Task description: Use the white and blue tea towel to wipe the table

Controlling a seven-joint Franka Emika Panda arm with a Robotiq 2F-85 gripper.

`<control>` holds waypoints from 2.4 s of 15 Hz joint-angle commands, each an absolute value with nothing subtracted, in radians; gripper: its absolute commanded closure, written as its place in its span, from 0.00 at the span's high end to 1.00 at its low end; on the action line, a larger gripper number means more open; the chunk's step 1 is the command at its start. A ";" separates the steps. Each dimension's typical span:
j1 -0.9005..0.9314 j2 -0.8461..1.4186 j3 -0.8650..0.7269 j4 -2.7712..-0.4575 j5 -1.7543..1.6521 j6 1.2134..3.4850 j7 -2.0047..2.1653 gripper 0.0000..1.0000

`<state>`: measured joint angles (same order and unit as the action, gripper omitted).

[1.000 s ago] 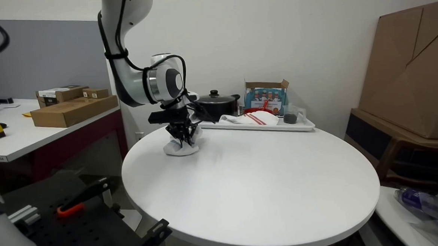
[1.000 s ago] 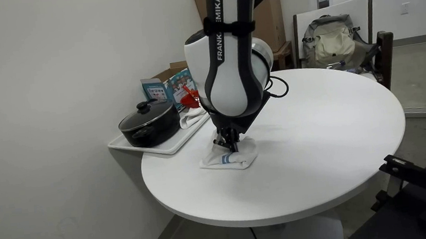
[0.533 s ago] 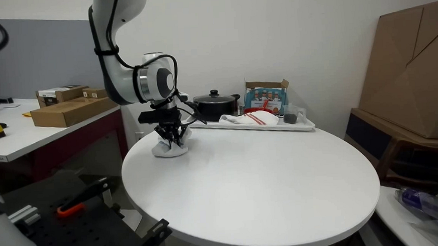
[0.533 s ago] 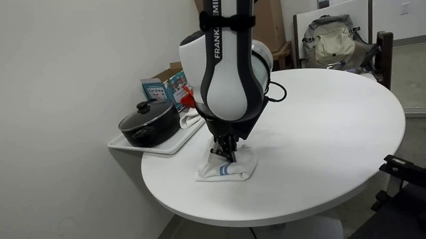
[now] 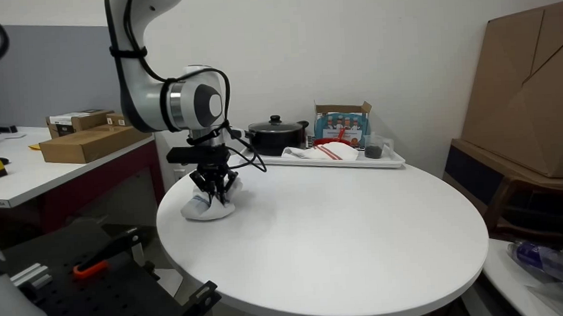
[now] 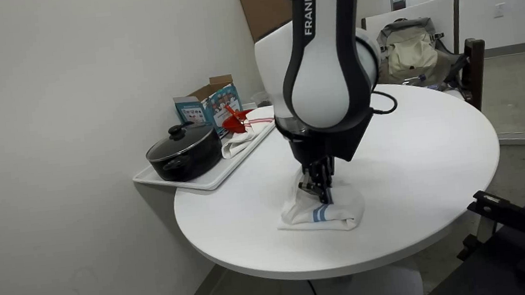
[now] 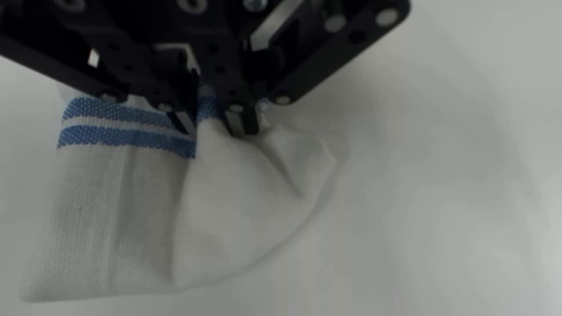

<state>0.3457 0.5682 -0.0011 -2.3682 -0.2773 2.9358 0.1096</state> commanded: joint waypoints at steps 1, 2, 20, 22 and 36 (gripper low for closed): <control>0.310 0.572 -0.107 -2.386 -0.288 2.906 0.081 0.04; 0.299 0.576 -0.143 -2.377 -0.295 2.902 0.084 0.04; 0.196 0.589 -0.431 -2.370 -0.359 2.783 0.091 0.04; 0.192 0.564 -0.398 -2.409 -0.376 2.770 0.079 0.04; 0.265 0.523 -0.119 -2.500 -0.408 2.818 0.097 0.04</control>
<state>0.2413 0.4874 -0.1505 -2.5092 -0.4073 2.7934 0.0906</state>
